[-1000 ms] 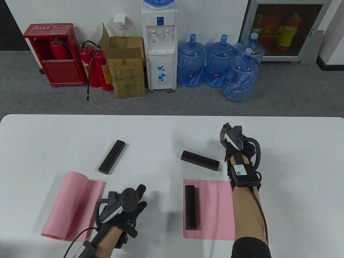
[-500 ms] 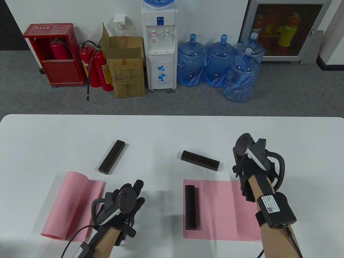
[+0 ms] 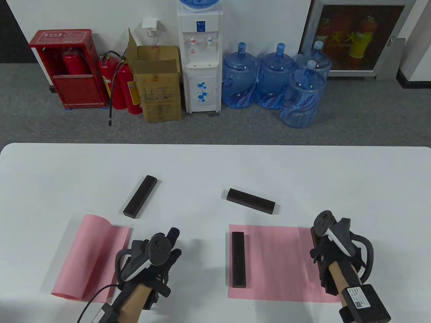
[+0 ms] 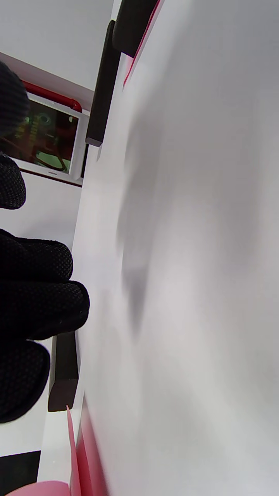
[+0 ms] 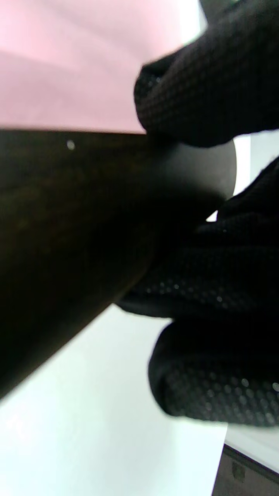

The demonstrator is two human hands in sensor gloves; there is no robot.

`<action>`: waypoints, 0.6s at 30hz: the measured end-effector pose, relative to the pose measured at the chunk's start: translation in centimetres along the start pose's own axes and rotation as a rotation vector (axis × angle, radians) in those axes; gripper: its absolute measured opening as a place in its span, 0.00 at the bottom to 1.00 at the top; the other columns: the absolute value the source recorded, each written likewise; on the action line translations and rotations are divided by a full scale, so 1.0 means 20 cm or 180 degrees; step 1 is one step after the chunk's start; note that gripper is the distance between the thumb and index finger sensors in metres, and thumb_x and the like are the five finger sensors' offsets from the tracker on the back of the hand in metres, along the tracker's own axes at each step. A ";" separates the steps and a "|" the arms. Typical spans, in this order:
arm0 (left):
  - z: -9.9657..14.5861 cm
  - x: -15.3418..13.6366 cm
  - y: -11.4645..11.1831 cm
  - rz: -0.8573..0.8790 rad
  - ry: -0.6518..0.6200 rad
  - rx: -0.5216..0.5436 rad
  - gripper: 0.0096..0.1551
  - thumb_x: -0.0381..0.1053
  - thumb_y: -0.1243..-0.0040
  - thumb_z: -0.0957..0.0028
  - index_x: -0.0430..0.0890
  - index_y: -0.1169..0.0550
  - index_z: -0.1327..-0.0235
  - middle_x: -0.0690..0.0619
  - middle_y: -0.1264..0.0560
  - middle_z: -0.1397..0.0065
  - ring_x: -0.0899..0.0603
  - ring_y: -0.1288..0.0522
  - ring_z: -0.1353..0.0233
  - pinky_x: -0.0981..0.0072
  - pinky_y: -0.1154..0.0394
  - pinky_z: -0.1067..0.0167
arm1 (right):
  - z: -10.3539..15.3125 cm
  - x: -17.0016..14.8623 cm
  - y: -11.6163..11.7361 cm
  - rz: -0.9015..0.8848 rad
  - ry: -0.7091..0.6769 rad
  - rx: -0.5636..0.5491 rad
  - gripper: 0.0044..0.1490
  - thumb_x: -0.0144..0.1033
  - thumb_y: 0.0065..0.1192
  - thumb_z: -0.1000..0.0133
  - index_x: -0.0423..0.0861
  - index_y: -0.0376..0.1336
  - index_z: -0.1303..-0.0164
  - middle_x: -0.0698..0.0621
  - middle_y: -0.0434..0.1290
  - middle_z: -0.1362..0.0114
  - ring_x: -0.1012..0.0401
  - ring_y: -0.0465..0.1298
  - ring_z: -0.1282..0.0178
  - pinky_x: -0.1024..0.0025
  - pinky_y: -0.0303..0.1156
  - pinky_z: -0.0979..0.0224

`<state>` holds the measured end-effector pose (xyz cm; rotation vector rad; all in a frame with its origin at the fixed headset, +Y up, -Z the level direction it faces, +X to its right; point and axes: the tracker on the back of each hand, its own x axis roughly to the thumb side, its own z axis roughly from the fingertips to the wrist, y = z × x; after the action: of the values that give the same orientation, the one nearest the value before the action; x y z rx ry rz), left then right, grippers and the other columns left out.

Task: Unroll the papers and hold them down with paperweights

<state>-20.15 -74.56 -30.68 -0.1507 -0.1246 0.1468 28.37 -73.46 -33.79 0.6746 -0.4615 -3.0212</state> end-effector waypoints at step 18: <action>0.00 -0.01 0.00 -0.0018 0.0056 -0.0060 0.39 0.69 0.52 0.48 0.67 0.42 0.21 0.43 0.30 0.19 0.35 0.23 0.30 0.36 0.32 0.33 | 0.12 0.04 -0.12 -0.0195 -0.0336 -0.0333 0.59 0.60 0.69 0.58 0.46 0.53 0.20 0.44 0.64 0.23 0.47 0.76 0.31 0.45 0.69 0.30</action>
<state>-20.27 -74.56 -30.68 -0.1702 -0.1090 0.1386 26.74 -70.51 -32.75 0.5351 -0.2872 -3.1235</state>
